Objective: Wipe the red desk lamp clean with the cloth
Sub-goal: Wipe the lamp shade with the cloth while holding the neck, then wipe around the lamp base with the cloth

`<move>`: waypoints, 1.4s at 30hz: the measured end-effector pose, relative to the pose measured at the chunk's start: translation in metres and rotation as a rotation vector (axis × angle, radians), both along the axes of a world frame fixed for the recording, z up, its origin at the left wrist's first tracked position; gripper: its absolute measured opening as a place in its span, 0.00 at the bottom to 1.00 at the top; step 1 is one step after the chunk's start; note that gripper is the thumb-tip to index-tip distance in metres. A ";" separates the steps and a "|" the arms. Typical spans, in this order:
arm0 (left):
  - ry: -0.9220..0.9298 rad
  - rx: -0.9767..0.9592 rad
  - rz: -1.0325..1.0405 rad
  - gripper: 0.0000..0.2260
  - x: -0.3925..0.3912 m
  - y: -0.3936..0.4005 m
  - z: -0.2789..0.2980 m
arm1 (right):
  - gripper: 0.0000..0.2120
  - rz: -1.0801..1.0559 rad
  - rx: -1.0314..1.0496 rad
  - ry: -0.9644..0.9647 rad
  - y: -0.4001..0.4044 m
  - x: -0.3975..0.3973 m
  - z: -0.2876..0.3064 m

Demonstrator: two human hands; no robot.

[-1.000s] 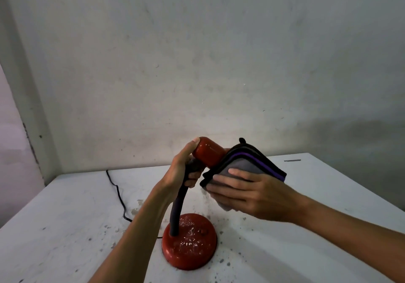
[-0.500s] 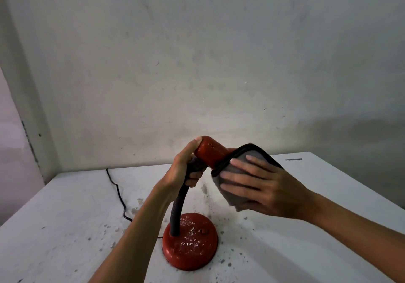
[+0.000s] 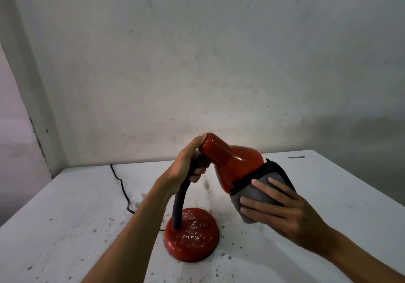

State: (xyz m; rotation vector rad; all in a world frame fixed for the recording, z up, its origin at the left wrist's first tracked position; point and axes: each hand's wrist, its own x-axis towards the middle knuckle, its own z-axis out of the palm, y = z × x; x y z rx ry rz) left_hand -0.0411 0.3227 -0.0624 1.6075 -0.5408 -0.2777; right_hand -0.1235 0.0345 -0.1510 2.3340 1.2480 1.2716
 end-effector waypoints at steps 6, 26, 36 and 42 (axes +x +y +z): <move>-0.108 0.122 0.263 0.35 -0.018 0.013 -0.010 | 0.19 0.017 0.296 0.121 0.043 -0.021 -0.048; -0.379 0.852 0.281 0.36 -0.045 0.118 -0.177 | 0.40 -0.370 0.239 0.907 0.141 0.011 -0.089; -0.439 0.884 0.302 0.35 -0.048 0.118 -0.177 | 0.38 -0.301 0.121 1.004 0.150 0.028 -0.071; -0.454 0.880 0.310 0.34 -0.045 0.119 -0.183 | 0.37 -0.279 0.089 1.102 0.132 0.039 -0.067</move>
